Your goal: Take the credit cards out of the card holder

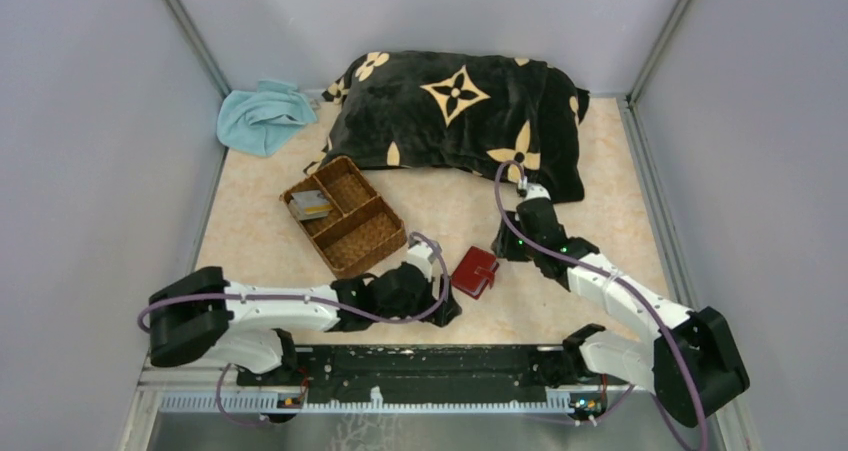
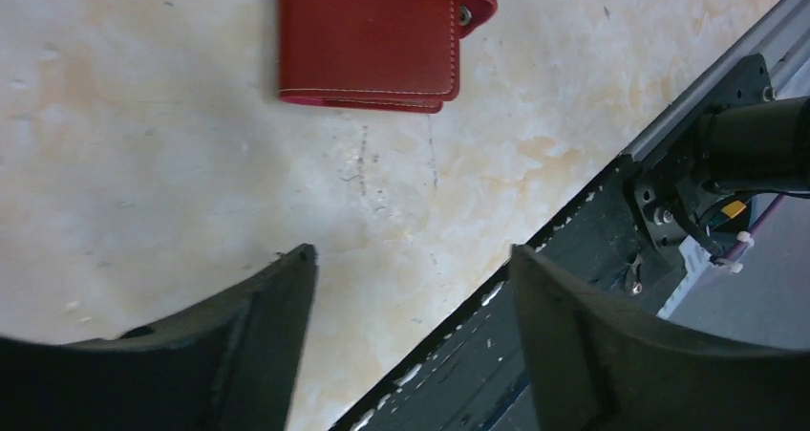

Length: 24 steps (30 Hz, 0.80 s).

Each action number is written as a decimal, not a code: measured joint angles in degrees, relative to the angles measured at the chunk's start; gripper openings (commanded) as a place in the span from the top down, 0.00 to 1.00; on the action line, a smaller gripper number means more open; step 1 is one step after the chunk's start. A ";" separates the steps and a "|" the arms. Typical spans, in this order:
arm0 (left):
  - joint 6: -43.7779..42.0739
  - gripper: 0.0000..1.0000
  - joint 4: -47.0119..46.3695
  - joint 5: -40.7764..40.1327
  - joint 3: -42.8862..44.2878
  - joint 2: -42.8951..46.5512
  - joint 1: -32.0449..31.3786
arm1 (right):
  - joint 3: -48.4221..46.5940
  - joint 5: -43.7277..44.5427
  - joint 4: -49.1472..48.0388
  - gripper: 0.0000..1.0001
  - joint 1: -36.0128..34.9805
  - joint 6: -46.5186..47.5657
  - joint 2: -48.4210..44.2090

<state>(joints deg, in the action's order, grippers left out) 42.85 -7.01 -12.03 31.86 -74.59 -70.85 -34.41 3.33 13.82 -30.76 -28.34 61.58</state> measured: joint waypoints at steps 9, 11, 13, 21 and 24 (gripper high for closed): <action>2.14 0.78 -7.37 0.55 1.01 -8.37 -1.79 | 3.93 -3.48 -2.97 1.00 3.45 -2.14 4.85; 2.14 0.78 -8.50 0.46 1.03 -8.63 -1.81 | 3.93 -3.63 -3.93 1.00 3.45 -1.97 7.06; 2.14 0.77 -9.29 0.33 1.18 -9.57 -1.81 | 3.96 -3.69 -4.87 1.00 3.45 -1.77 8.83; 2.93 0.75 -7.93 -0.37 5.60 -17.53 -1.75 | 7.54 -4.98 -7.41 1.00 3.45 -1.90 7.56; 3.50 0.73 -7.63 -0.46 6.67 -19.26 -1.46 | 10.60 -5.16 -6.67 1.00 3.45 -2.27 3.32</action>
<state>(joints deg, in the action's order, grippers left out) 46.35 -14.63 -12.49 38.52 -93.84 -72.31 -23.81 -1.83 7.16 -27.31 -30.61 64.90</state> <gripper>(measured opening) 0.250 0.005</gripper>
